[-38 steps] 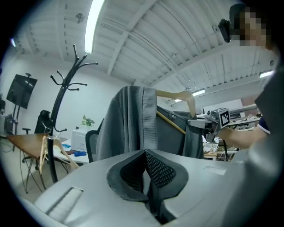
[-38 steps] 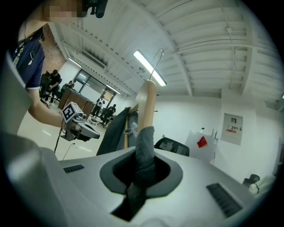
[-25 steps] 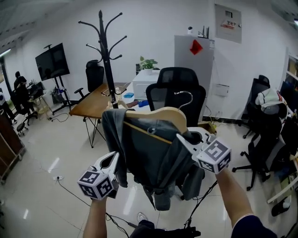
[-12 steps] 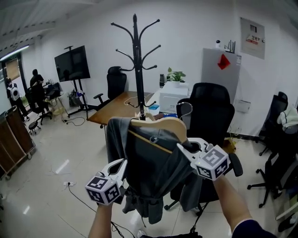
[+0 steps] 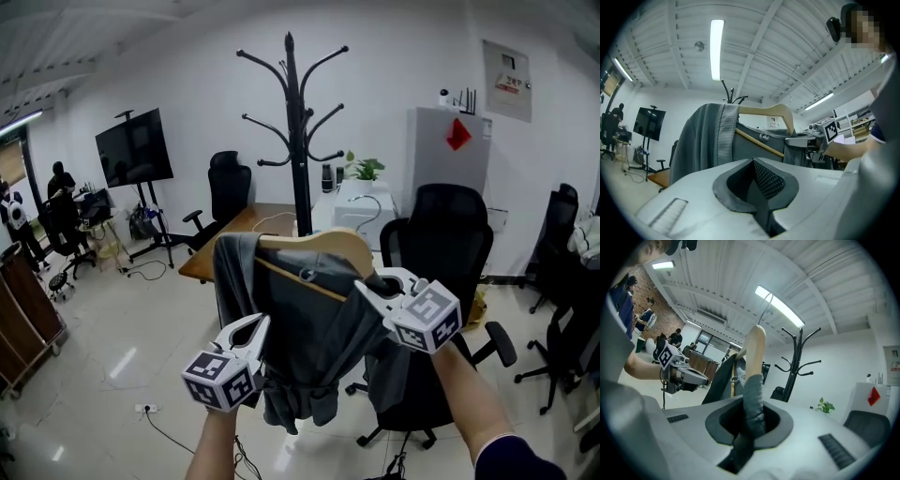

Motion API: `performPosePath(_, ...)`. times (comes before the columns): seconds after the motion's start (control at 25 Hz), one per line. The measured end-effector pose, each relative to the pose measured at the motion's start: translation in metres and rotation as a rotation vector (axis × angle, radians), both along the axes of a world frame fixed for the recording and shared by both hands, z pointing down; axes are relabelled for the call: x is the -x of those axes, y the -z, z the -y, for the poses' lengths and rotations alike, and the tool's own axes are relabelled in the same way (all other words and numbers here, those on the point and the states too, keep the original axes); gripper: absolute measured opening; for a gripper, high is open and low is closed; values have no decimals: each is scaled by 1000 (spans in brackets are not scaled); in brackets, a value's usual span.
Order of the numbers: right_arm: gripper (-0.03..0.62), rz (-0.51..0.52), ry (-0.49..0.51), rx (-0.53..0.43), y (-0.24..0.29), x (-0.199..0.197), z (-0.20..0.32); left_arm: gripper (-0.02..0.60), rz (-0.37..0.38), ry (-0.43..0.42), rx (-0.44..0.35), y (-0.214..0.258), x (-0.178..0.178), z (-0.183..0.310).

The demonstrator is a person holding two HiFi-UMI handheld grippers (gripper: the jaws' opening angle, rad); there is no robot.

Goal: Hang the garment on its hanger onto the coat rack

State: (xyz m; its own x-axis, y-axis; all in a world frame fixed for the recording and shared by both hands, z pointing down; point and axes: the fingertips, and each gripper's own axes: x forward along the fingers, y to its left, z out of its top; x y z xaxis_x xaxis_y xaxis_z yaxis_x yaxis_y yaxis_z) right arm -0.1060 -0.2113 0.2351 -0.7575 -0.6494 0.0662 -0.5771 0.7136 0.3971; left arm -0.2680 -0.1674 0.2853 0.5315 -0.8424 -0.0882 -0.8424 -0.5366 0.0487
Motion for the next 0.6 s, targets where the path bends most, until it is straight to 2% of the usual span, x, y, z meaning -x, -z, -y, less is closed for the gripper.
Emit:
performPosePath(0.28, 38, -22, -23, 13, 10, 36, 79, -14, -9, -20, -17, 10, 19, 59)
performPosePath(0.6, 38, -50, -7, 16, 16, 66, 184, -14, 20, 24, -30, 19, 43, 140)
